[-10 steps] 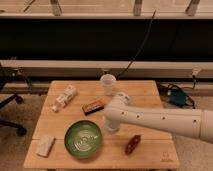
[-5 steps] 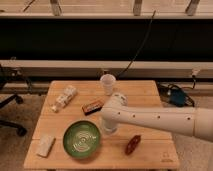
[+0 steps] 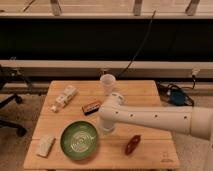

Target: Push the ceramic bowl across the table

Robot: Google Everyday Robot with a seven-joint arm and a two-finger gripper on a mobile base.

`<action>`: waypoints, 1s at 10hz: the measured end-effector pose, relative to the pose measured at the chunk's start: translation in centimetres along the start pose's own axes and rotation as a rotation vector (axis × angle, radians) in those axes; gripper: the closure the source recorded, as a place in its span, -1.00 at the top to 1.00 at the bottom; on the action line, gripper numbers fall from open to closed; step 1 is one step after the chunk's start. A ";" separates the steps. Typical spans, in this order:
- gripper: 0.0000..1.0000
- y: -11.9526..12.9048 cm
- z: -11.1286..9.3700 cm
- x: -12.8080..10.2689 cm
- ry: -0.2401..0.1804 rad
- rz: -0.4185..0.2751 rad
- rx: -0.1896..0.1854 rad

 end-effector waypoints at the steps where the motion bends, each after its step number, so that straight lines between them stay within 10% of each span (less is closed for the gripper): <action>1: -0.93 -0.4 0.2 -0.5 -0.003 -0.013 -0.002; 10: -0.93 -2.7 1.3 -5.5 -0.037 -0.164 -0.020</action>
